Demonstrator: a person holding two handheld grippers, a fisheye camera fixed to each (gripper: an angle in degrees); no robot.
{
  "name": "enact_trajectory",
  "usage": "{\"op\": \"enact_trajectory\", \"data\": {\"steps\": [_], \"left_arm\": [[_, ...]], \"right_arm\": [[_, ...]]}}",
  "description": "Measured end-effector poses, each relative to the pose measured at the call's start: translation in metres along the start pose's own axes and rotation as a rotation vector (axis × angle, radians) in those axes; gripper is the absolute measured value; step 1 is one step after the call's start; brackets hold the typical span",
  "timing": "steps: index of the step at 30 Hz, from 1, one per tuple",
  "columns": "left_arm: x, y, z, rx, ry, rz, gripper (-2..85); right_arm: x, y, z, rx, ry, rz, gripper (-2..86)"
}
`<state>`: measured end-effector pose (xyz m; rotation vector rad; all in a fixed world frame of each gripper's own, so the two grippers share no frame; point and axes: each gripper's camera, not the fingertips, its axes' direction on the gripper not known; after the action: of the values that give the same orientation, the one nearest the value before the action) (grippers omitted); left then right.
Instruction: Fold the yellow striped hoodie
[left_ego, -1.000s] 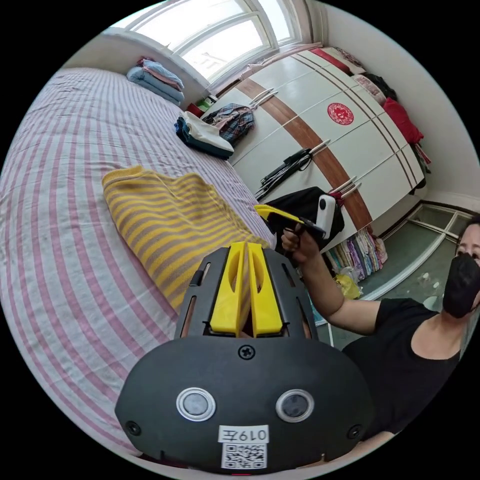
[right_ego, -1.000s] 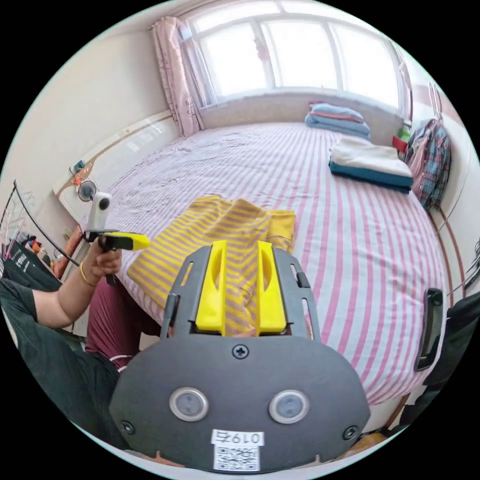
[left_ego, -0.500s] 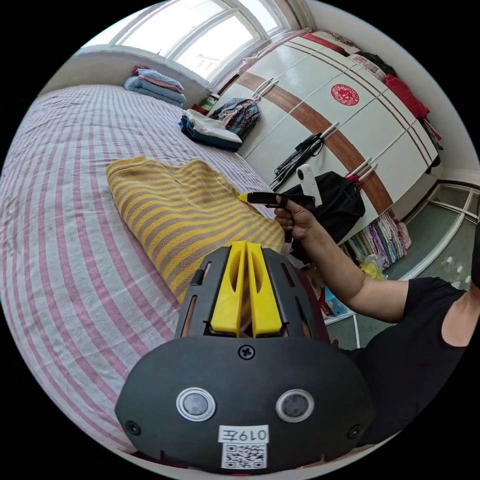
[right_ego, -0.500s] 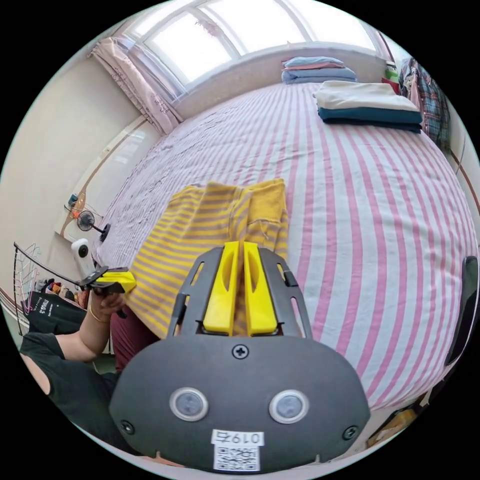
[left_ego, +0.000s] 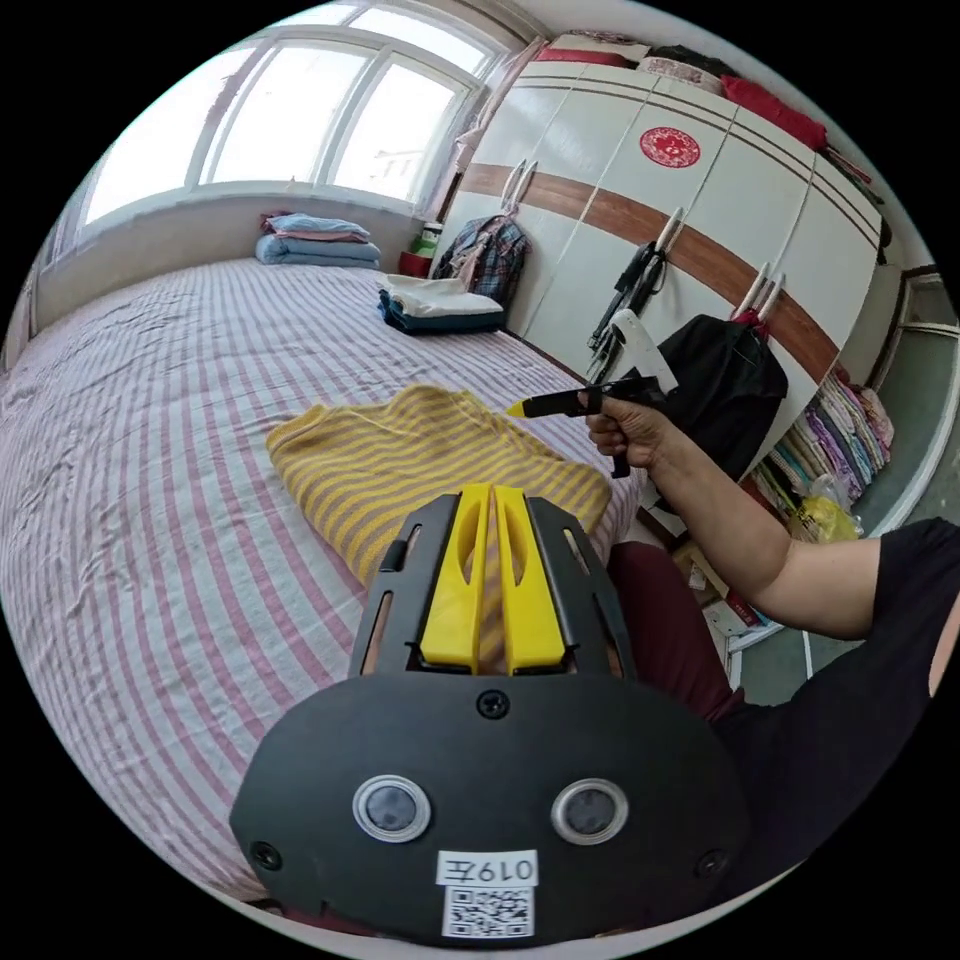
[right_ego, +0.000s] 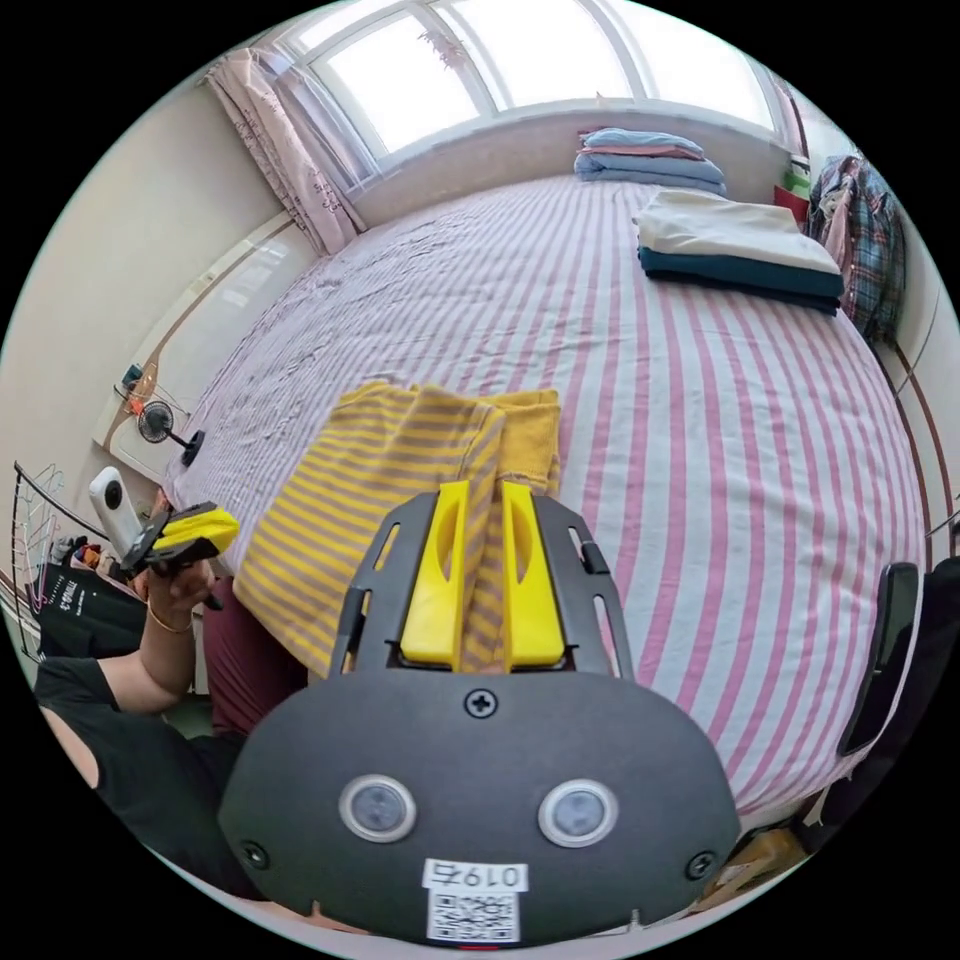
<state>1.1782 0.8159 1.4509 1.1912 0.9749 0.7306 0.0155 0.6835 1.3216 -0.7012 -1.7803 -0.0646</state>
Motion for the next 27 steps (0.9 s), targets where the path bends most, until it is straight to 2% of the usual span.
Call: {"op": "enact_trajectory", "data": {"steps": [3,5,12,15,17,21,27], "left_arm": [[-0.032,-0.020,-0.007,0.026,-0.207,-0.150,3.2],[-0.066,-0.037,-0.002,0.014,-0.248,-0.247,4.7],[-0.180,-0.085,0.043,-0.083,-0.139,-0.471,7.9],[-0.197,-0.094,0.062,-0.141,-0.058,-0.477,7.4],[-0.198,-0.098,0.073,-0.190,-0.063,-0.449,6.0],[-0.195,-0.104,0.087,-0.267,-0.102,-0.392,2.7],[-0.193,-0.101,0.084,-0.223,-0.150,-0.415,1.6]], "right_arm": [[0.015,-0.028,-0.005,0.008,-0.039,0.019,7.0],[0.030,-0.053,-0.002,0.008,-0.052,0.048,7.7],[0.076,-0.098,0.020,-0.066,-0.182,0.149,8.0],[0.094,-0.106,0.027,-0.089,-0.250,0.180,6.4],[0.106,-0.109,0.027,-0.087,-0.305,0.193,2.5],[0.116,-0.107,0.018,-0.047,-0.318,0.202,0.2],[0.137,-0.092,0.007,-0.004,-0.288,0.270,0.1]]}}
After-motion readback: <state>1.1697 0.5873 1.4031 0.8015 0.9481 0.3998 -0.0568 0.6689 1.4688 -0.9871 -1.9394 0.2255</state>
